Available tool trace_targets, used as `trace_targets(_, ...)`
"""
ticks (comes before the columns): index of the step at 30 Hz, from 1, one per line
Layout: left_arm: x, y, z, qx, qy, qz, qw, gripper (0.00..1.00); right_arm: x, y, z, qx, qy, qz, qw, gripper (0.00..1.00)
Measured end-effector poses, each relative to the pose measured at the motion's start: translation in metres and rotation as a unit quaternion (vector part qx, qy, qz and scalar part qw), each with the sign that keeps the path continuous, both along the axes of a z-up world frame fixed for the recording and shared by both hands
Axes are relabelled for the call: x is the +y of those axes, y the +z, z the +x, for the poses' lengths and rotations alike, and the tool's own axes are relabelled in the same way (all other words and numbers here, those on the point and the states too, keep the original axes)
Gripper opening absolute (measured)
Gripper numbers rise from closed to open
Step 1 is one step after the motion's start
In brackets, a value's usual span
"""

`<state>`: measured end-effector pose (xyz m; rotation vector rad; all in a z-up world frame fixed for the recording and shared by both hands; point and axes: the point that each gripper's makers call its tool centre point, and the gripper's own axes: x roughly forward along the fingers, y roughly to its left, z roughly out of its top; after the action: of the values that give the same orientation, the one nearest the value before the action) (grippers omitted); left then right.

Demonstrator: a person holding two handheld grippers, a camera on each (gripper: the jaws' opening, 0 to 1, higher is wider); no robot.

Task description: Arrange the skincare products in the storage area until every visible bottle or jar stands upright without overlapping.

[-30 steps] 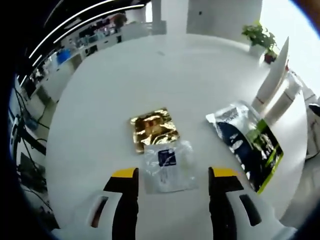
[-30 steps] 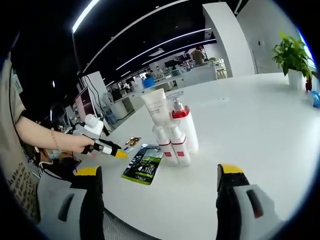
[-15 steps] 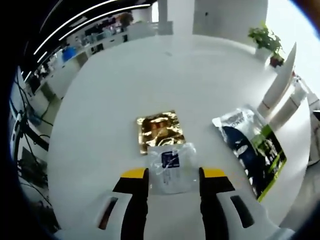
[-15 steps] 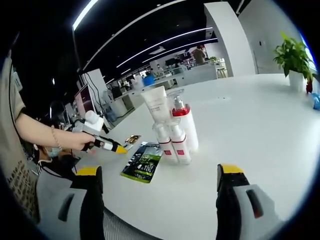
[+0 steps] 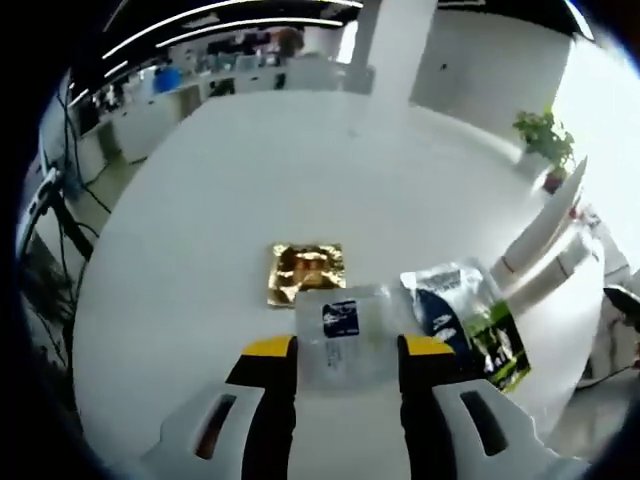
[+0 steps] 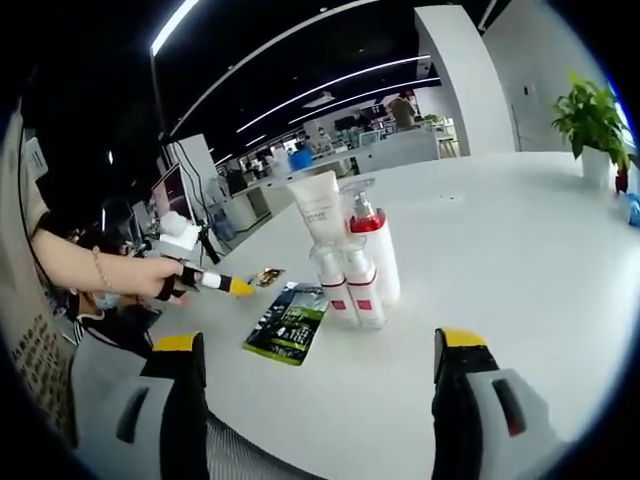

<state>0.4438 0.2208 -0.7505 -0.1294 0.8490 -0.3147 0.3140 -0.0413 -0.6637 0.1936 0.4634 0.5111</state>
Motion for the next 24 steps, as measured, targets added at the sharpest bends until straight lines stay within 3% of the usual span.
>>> trace_targets(5, -0.011, 0.02, -0.013, -0.003, 0.043, -0.068, 0.9967, 0.37, 0.004, 0.0, -0.002, -0.001, 0.01, -0.005, 0.9999, 0.92)
trace_targets(11, -0.013, 0.029, -0.024, -0.008, 0.052, -0.086, 0.9949, 0.36, 0.007, 0.002, -0.002, -0.005, 0.018, -0.008, 0.9998, 0.92)
trace_targets(14, -0.017, 0.036, -0.029, -0.005, 0.08, -0.13, 0.9882, 0.36, 0.009, 0.003, -0.003, -0.007, 0.022, -0.009, 0.9997, 0.92)
trace_targets(22, -0.025, 0.054, -0.041, -0.007, 0.121, -0.197, 0.9729, 0.36, 0.028, 0.01, -0.005, -0.018, 0.054, -0.019, 0.9982, 0.89)
trace_targets(24, -0.03, 0.059, -0.045, -0.002, 0.138, -0.226, 0.9643, 0.36, 0.038, 0.011, -0.006, -0.018, 0.067, -0.011, 0.9976, 0.87)
